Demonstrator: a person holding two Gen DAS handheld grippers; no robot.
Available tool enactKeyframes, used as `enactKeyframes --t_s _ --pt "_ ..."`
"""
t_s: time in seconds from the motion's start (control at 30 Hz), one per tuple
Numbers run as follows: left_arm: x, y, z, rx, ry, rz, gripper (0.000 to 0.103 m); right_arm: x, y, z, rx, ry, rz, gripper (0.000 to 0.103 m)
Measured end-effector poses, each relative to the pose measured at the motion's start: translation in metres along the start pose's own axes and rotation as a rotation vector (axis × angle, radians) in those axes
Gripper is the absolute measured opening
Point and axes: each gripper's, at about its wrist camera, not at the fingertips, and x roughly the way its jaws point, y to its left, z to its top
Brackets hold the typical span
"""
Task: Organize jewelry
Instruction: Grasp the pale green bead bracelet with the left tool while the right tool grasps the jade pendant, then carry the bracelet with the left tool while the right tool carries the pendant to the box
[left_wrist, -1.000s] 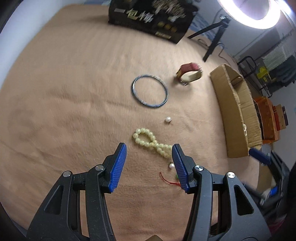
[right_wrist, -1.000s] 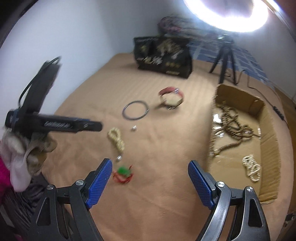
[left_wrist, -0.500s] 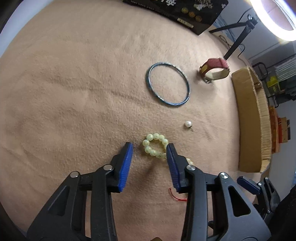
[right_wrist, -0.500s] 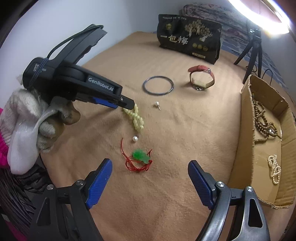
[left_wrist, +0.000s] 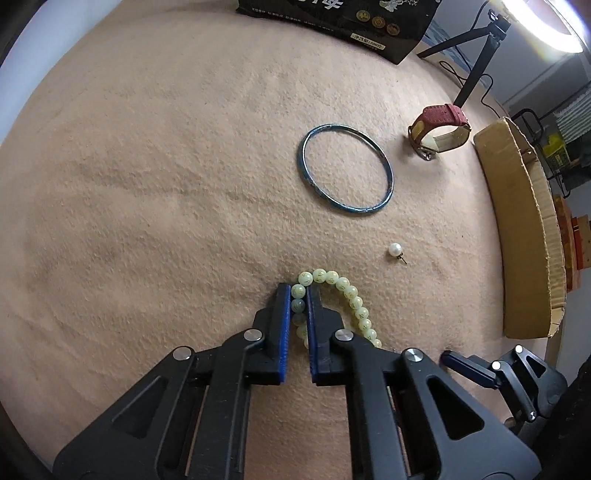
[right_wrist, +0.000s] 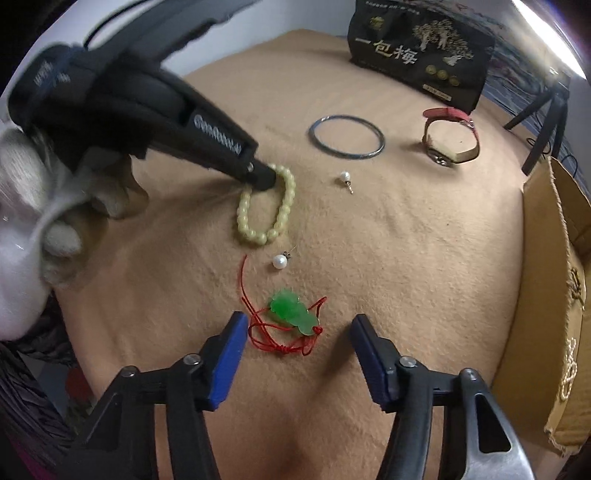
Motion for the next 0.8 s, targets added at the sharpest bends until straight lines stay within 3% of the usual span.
enactKeyframes --t_s 0.17,0.23,0.27,0.6,0.8 --pt "-0.003 -0.001 -0.003 0.010 -0.014 0.012 0.006 0.000 0.002 0.001 -0.015 0.001 -0.011 0.030" --pt "-0.005 -0.002 -0.003 0.006 -0.019 0.012 0.005 -0.001 0.001 0.001 -0.004 0.000 0.005 0.024" --pt "-0.006 -0.002 -0.003 0.002 -0.024 0.011 0.005 -0.002 0.001 0.001 -0.001 0.000 0.009 0.013" --pt "-0.034 -0.008 -0.006 0.017 -0.093 -0.024 0.005 -0.013 -0.007 0.004 0.032 -0.024 0.047 0.011" --pt "-0.055 -0.015 -0.002 0.012 -0.133 -0.091 0.005 -0.027 -0.018 0.009 0.076 -0.064 0.047 0.011"
